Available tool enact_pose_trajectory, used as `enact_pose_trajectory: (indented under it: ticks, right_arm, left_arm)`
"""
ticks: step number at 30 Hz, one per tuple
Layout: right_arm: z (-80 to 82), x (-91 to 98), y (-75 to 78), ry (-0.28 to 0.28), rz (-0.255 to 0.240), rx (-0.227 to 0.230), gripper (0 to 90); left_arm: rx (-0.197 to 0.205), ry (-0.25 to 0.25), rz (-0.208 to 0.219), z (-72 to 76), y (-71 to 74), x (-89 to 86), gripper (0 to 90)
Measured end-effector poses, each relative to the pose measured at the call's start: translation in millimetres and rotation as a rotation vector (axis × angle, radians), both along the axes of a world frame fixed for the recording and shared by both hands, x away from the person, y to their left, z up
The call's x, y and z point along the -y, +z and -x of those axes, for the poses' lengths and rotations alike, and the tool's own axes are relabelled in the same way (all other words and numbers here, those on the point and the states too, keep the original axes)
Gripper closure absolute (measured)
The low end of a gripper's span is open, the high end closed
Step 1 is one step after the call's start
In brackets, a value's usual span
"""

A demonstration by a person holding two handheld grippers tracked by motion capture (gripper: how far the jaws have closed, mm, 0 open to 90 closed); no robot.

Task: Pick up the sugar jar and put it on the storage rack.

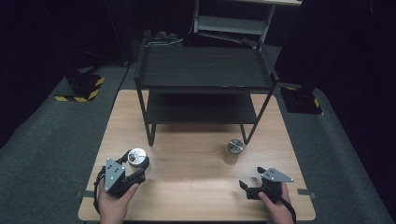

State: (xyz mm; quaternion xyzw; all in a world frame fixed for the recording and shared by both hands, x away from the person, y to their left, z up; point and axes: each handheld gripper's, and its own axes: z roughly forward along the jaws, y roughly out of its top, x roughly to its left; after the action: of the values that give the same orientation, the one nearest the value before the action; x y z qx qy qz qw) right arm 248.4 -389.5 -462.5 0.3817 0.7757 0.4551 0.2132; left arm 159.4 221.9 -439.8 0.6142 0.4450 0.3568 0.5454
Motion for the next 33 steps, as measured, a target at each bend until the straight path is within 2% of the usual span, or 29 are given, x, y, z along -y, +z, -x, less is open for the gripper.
enact_pose_trajectory:
  ticks: [2, 5, 10, 22, 33]
  right_arm:
    - [0.3, -0.3, 0.0, 0.000, 0.001, 0.002, 0.4]
    - [0.3, -0.5, 0.3, 0.005, 0.003, 0.000, 0.4]
    - [0.1, -0.3, 0.4, 0.005, 0.002, -0.002, 0.4]
    - [-1.0, 0.4, 0.6, 0.013, 0.003, -0.004, 0.4]
    - [-1.9, 1.4, 0.6, 0.018, -0.001, -0.007, 0.4]
  left_arm:
    - [0.006, -0.018, 0.023, -2.0, 3.8, -0.9, 32.9]
    - [0.020, -0.018, 0.009, -2.5, 9.6, 3.0, 32.9]
    - [0.037, -0.033, 0.028, -4.3, 17.8, 7.7, 32.9]
    - [0.063, -0.053, -0.022, -20.3, 45.5, 27.6, 32.9]
    - [0.095, -0.099, -0.026, -42.0, 82.2, 43.2, 33.0]
